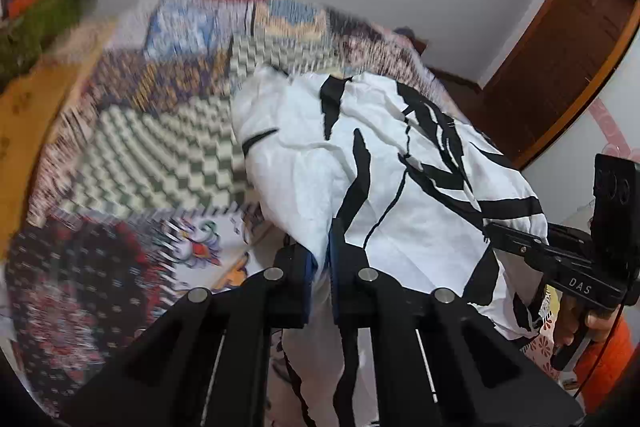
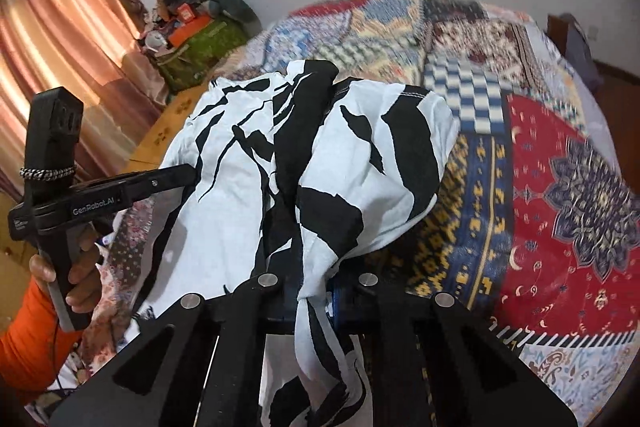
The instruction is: Fold small clothes
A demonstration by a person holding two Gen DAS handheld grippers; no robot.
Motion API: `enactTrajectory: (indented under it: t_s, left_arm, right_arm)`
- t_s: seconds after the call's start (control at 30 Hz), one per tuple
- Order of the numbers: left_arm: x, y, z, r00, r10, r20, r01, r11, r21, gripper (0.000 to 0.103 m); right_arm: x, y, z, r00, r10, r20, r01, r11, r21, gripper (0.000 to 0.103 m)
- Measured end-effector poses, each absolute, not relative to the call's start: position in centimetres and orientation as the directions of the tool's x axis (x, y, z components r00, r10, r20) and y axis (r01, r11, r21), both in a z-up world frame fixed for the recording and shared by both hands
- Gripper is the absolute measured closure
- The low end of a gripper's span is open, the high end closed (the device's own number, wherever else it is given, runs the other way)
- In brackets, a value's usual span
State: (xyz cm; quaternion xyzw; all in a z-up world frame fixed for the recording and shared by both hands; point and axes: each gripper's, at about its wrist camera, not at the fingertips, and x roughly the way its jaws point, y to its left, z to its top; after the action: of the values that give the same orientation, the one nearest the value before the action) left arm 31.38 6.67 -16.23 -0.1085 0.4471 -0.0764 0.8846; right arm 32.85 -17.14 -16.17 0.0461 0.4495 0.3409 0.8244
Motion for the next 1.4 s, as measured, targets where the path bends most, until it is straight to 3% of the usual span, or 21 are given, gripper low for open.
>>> enactTrajectory:
  t_s: [0.23, 0.43, 0.77, 0.93, 1.03, 1.17, 1.27, 1.4]
  left_arm:
    - [27.8, 8.8, -11.2, 0.665, -0.182, -0.724, 0.030, 0.976, -0.218, 0.096]
    - [25.3, 12.6, -10.8, 0.666, -0.143, -0.732, -0.017, 0.978, -0.206, 0.096]
    - [25.6, 18.7, -18.5, 0.522, -0.121, -0.844, -0.117, 0.970, -0.211, 0.096]
    - [26.0, 19.7, -22.5, 0.459, -0.110, -0.882, -0.162, 0.965, -0.204, 0.094]
    - [25.7, 19.9, -23.0, 0.461, -0.095, -0.882, -0.173, 0.966, -0.194, 0.086]
    - [24.8, 19.9, -21.5, 0.490, 0.016, -0.871, -0.184, 0.979, -0.086, 0.067]
    - [23.8, 19.4, -19.9, 0.524, 0.064, -0.850, -0.161, 0.987, -0.026, 0.064]
    - [22.5, 18.3, -17.6, 0.583, 0.092, -0.807, -0.109, 0.993, 0.034, 0.045]
  right_arm:
    - [30.5, -14.6, -12.2, 0.387, 0.638, -0.666, -0.577, 0.731, 0.365, 0.095]
    - [29.1, -10.6, -11.7, 0.352, 0.658, -0.665, -0.613, 0.700, 0.367, 0.095]
    - [28.9, -4.6, -17.3, 0.223, 0.643, -0.733, -0.573, 0.694, 0.435, 0.095]
    - [28.6, -3.2, -19.7, 0.192, 0.586, -0.787, -0.571, 0.719, 0.396, 0.093]
    - [28.2, -2.9, -19.4, 0.218, 0.537, -0.815, -0.612, 0.725, 0.315, 0.088]
    - [27.9, -3.5, -18.0, 0.269, 0.492, -0.828, -0.630, 0.740, 0.235, 0.075]
    - [27.6, -3.9, -16.0, 0.351, 0.483, -0.802, -0.642, 0.748, 0.169, 0.067]
    - [27.2, -3.5, -13.6, 0.379, 0.540, -0.752, -0.671, 0.720, 0.179, 0.064]
